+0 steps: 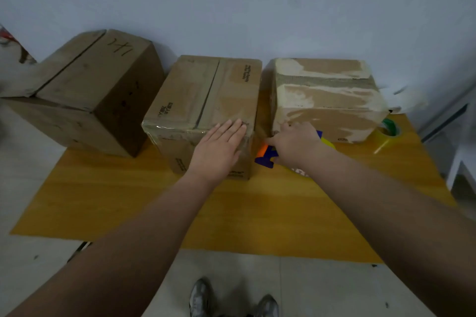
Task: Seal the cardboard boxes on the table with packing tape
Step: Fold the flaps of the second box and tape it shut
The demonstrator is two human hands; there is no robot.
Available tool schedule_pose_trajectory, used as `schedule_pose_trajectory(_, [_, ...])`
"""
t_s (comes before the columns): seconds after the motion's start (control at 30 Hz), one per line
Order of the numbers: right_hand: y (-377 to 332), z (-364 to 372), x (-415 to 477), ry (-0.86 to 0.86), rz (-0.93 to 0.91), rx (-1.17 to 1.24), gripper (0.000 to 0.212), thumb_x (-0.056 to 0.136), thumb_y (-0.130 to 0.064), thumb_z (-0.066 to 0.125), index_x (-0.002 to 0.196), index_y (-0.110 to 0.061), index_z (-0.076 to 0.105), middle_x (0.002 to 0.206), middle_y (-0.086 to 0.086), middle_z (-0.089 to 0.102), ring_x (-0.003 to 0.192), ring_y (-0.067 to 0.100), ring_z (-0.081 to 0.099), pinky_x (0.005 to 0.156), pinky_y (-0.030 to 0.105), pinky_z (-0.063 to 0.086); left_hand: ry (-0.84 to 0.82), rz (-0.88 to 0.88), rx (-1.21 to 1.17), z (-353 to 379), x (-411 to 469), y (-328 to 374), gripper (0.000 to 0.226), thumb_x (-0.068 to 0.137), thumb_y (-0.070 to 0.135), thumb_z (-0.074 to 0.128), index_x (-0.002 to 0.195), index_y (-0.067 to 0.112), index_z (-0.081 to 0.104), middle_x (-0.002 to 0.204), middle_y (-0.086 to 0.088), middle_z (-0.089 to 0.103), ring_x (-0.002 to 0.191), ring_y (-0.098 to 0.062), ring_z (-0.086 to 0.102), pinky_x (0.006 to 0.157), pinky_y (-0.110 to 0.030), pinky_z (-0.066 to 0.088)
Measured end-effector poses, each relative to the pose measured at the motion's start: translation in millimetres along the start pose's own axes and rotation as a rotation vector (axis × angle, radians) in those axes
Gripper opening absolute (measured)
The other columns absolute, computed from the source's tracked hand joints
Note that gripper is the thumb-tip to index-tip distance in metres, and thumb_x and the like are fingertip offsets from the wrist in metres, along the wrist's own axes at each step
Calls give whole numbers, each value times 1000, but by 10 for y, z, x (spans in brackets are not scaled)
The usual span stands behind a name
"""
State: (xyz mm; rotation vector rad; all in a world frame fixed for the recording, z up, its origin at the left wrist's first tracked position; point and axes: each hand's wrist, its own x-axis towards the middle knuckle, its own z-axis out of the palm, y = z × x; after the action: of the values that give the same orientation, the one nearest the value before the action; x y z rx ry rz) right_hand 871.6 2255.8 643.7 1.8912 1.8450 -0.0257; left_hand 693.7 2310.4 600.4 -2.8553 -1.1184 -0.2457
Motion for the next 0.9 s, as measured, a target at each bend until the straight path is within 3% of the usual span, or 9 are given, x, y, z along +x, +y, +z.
schedule_pose_trajectory(0.17, [-60, -22, 47, -20, 13, 82, 38, 92, -47, 50, 129, -38, 48, 120, 8, 50, 111, 30, 50, 82, 39, 40, 32, -8, -51, 22, -10, 9, 55, 100, 32, 38, 150, 22, 18, 157, 4, 16, 144, -11, 12, 117, -28, 3])
schedule_pose_trajectory(0.3, [-41, 65, 24, -100, 45, -44, 16, 91, -38, 55, 102, -27, 59, 91, 1, 52, 78, 21, 48, 68, 34, 35, 59, -14, -72, 10, -16, 1, 53, 100, 32, 38, 149, 23, 20, 156, 5, 18, 144, -11, 14, 117, -29, 5])
schedule_pose_trajectory(0.37, [21, 304, -31, -123, 76, 27, 19, 91, -42, 54, 104, -29, 58, 92, -1, 54, 79, 19, 49, 66, 32, 37, 67, -21, -88, 9, -16, 10, 52, 100, 31, 40, 148, 22, 24, 155, 5, 23, 143, -12, 17, 116, -29, 6])
schedule_pose_trajectory(0.53, [214, 938, -120, -48, 313, 946, 59, 91, -47, 56, 143, -26, 38, 122, 6, 58, 103, 24, 56, 82, 36, 48, 123, -54, -107, -1, 8, 81, 48, 94, 26, 54, 139, 16, 44, 146, -1, 42, 136, -19, 35, 112, -35, 20])
schedule_pose_trajectory(0.7, [55, 1308, -166, -39, 598, 1622, 76, 92, -44, 56, 152, -18, 16, 149, 11, 34, 129, 34, 41, 101, 46, 40, 172, -97, -93, 11, 53, 158, 43, 85, 29, 67, 123, 12, 58, 130, -5, 56, 121, -25, 50, 103, -40, 34])
schedule_pose_trajectory(0.77, [-58, 1404, -168, -47, 711, 1734, 49, 93, -42, 56, 130, -12, 44, 122, 19, 52, 103, 35, 54, 92, 49, 44, 189, -100, -82, 20, 60, 166, 44, 82, 33, 70, 118, 10, 60, 125, -7, 59, 116, -27, 53, 100, -42, 38])
schedule_pose_trajectory(0.8, [-117, 1455, -170, -49, 730, 1711, 27, 93, -42, 54, 96, -15, 53, 89, 17, 54, 76, 29, 53, 76, 47, 46, 192, -102, -78, 25, 63, 171, 45, 81, 35, 70, 117, 9, 60, 124, -7, 59, 115, -27, 54, 99, -42, 38])
schedule_pose_trajectory(0.83, [-176, 1503, -166, -55, 719, 1681, 36, 95, -42, 51, 70, -18, 42, 67, 11, 41, 58, 23, 40, 63, 43, 39, 194, -105, -76, 30, 66, 175, 46, 82, 38, 69, 117, 9, 59, 124, -7, 59, 115, -27, 54, 98, -42, 38])
schedule_pose_trajectory(0.9, [-266, 1603, -138, -53, 693, 1636, 45, 97, -41, 47, 63, -18, 30, 62, 8, 31, 51, 20, 28, 56, 38, 27, 193, -113, -81, 39, 70, 191, 49, 83, 44, 65, 117, 9, 59, 123, -7, 59, 115, -27, 53, 98, -43, 38])
